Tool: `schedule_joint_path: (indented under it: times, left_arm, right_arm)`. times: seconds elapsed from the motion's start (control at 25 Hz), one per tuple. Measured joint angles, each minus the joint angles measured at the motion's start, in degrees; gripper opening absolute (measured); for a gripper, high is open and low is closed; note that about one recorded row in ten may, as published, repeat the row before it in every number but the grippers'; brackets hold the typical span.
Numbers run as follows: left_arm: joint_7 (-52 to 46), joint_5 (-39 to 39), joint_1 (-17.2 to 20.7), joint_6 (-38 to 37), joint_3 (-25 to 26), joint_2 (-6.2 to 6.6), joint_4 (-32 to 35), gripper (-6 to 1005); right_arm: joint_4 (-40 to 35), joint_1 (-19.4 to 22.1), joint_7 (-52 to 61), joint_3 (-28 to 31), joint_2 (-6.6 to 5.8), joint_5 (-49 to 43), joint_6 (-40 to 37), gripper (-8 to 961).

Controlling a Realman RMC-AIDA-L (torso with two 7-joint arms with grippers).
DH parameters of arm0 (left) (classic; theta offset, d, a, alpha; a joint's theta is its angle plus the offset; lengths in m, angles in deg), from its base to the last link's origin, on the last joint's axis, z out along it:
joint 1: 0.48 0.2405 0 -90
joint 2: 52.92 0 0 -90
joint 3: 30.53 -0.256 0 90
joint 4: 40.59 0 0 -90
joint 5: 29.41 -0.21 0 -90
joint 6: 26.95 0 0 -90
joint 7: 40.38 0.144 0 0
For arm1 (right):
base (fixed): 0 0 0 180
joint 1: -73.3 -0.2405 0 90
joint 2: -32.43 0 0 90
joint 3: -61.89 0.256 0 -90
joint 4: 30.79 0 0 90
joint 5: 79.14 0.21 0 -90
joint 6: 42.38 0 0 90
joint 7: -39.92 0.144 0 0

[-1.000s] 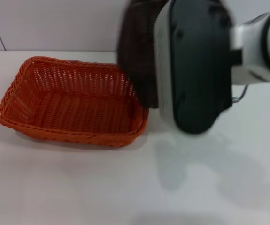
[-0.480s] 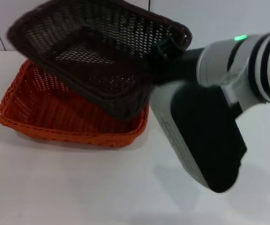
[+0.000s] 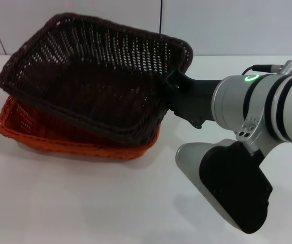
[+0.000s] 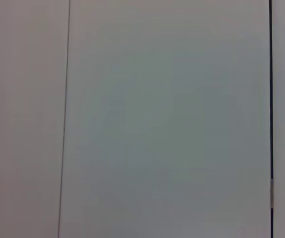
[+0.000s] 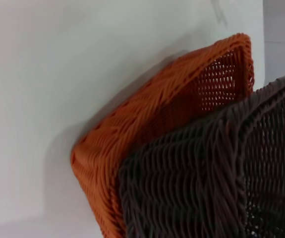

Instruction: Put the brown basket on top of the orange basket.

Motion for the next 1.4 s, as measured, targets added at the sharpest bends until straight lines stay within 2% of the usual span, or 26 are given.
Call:
schedule_joint_path:
  times: [0.6,0.92,1.2,1.36,1.4]
  left_arm:
    - [-1.25,0.04,-1.18,0.17,-1.11,0.00,0.97,810]
    - [-1.28,0.03,-1.02,0.14,-1.51,0.08,1.02,810]
    - [-1.29,0.03,-1.22,0.35,-1.22,0.18,1.10,810]
    - [-1.28,0.03,-1.47,0.47,-1.22,0.19,1.19,810]
    - [-1.28,0.03,-1.53,0.48,-1.20,0.21,1.29,810]
  right_arm:
    - [5.78,-0.82,-2.99,0.87,-0.45,0.57,8.06,297]
    - [9.14,-1.46,-2.54,-0.23,-0.48,-0.05,8.95,311]
    - [8.60,1.48,-2.21,-0.68,-0.46,-0.41,9.87,324]
    - [4.93,4.70,-2.41,-0.69,-0.55,-0.50,9.73,331]
    - [4.15,5.42,-2.56,-0.70,-0.54,-0.51,9.59,368]
